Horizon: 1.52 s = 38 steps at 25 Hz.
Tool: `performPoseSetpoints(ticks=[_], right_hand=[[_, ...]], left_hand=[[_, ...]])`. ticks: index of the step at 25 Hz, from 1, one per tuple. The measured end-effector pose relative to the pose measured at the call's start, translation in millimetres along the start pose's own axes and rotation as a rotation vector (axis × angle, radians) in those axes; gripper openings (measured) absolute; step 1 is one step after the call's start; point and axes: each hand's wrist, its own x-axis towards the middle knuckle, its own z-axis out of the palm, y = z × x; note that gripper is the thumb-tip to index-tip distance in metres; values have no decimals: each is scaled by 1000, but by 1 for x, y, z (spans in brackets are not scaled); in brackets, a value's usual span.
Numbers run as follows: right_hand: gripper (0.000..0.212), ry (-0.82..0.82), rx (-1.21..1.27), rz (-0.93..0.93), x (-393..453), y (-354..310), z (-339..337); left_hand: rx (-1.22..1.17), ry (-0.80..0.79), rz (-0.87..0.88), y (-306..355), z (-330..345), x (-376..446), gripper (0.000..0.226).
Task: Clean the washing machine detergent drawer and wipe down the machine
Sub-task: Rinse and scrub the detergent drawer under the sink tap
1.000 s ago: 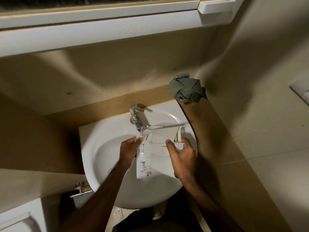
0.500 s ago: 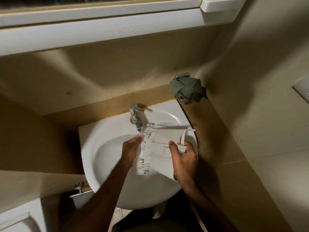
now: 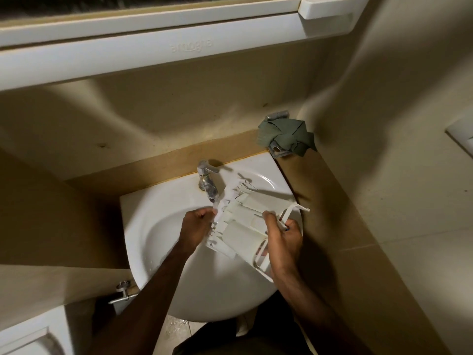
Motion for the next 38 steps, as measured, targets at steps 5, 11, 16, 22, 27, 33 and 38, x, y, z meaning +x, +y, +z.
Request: performPoseSetpoints(ticks=[5,11,16,22,27,33,38], right_hand=[[25,-120,138,164,0,-9,2],[27,-39,240,167,4,-17,1],[25,-93,259,193,-2,-23,3],[36,-189,-269,103,1,-36,-34],[43,48,-958,-1195,-17,-35,-67],[104,-363,-1504,-1411,43,-32,-37],[74,-300,-1244,-1495,63,-34,-32]], left_hand=[[129,128,86,19,7,20,46],[-204,-145,-101,13,-10,15,12],[-270,-85,-106,-4,-9,6,14],[-210,-15,-138,6,-4,25,12],[-138,-46,-140,14,-1,35,14],[-46,-100,-199,32,11,39,15],[-223,-190,-178,34,11,26,28]])
